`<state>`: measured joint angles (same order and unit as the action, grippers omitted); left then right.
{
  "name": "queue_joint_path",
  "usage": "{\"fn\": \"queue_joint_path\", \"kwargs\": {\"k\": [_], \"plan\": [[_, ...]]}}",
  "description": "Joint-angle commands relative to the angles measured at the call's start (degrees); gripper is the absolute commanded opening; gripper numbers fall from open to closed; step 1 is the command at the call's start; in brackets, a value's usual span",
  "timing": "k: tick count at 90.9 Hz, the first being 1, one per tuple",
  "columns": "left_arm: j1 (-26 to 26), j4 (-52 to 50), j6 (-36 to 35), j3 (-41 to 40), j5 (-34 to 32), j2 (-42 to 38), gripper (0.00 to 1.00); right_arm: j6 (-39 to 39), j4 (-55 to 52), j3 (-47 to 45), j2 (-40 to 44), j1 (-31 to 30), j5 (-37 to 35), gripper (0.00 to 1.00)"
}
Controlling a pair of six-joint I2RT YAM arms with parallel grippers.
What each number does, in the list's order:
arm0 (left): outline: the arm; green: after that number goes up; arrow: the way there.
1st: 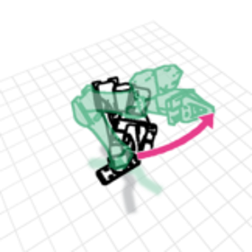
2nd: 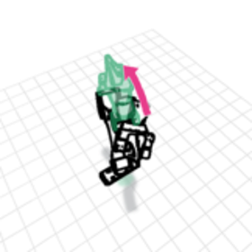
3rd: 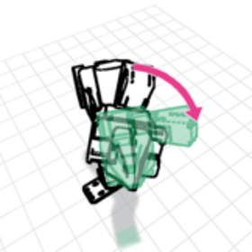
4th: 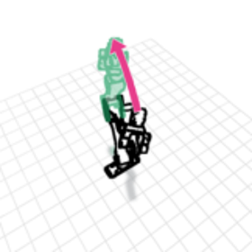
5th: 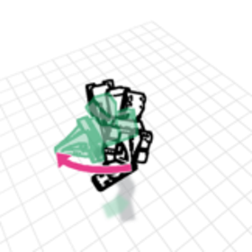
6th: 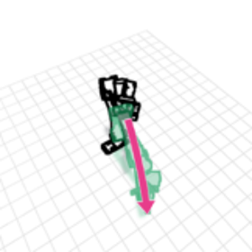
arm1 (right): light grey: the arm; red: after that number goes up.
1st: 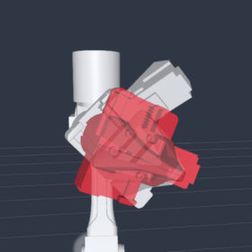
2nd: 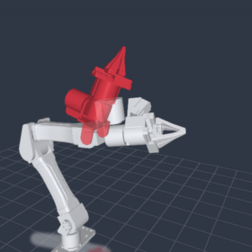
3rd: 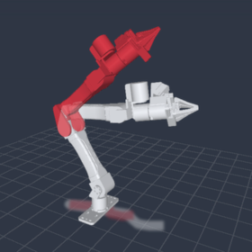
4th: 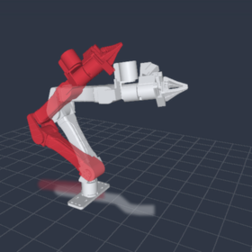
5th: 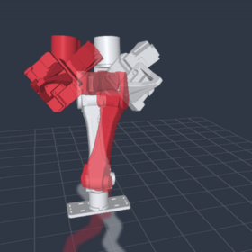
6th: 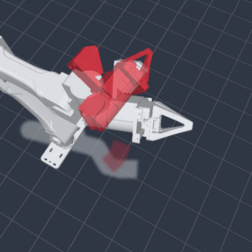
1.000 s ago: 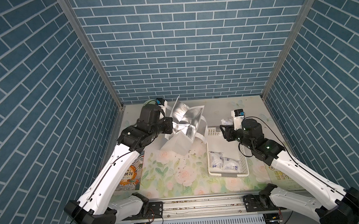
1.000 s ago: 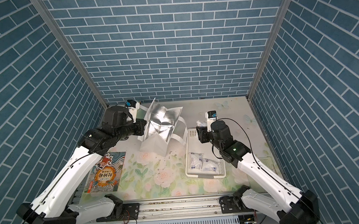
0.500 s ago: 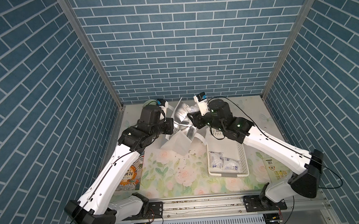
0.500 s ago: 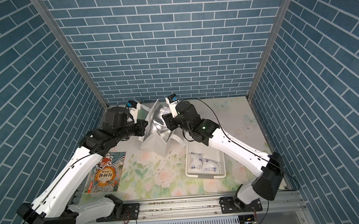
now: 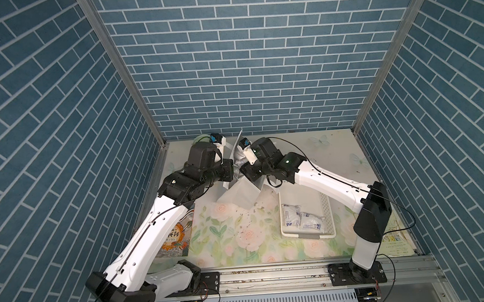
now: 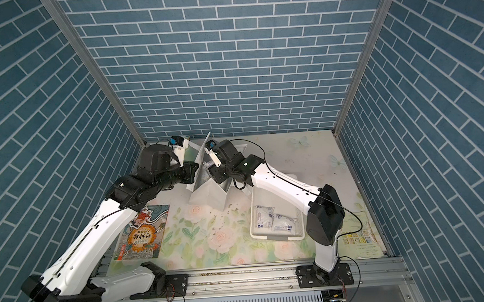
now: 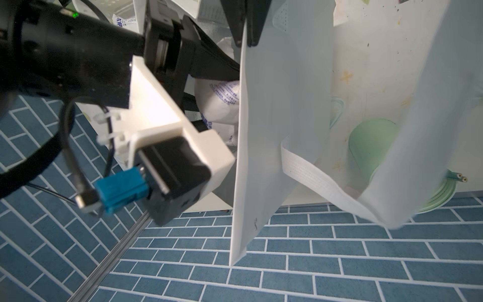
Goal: Place the ice pack in the delivery bag
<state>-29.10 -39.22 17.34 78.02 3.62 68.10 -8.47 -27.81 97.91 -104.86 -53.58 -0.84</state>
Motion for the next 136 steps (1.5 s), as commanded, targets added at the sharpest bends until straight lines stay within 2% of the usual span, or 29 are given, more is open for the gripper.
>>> {"fn": "queue_joint_path", "kwargs": {"k": [1,28,47,60,71,77,116,126,132,136], "plan": [[0.2,0.1,0.4,-1.5,-1.6,0.0,0.0,2.5,-2.7,1.8,-0.5,-1.9,3.6,0.0],[0.2,0.7,1.2,-3.5,-8.7,1.3,0.0,-0.1,-2.9,-3.1,-2.2,-2.0,3.0,0.0],[0.3,0.7,1.2,-3.1,-12.9,2.7,0.0,-1.7,1.2,-8.5,1.1,-2.0,2.5,0.0],[0.3,1.2,1.6,-1.8,-10.5,2.9,0.0,-1.7,1.7,-8.5,1.4,-2.1,4.2,0.0],[0.2,4.3,1.4,-2.7,-2.4,1.6,0.0,-1.4,-2.1,-4.7,-2.5,-2.1,4.3,0.0],[0.2,4.8,1.3,-2.8,-0.3,1.3,0.0,-1.3,-4.5,-2.7,-4.8,-2.0,3.8,0.0],[0.2,3.6,1.6,-4.3,-6.4,1.6,0.0,-0.3,-8.7,2.8,-14.7,-2.1,4.8,0.0],[0.2,3.3,1.8,-4.8,-6.9,1.6,0.0,-0.4,-7.8,2.7,-14.6,-2.1,7.3,0.12],[0.2,3.3,1.7,-5.1,-7.4,1.6,0.0,-0.8,-6.3,1.8,-13.5,-2.1,7.9,0.33],[0.3,3.2,1.9,-5.2,-7.9,1.5,0.0,-1.0,-5.7,1.4,-12.7,-2.1,8.1,0.43]]}}
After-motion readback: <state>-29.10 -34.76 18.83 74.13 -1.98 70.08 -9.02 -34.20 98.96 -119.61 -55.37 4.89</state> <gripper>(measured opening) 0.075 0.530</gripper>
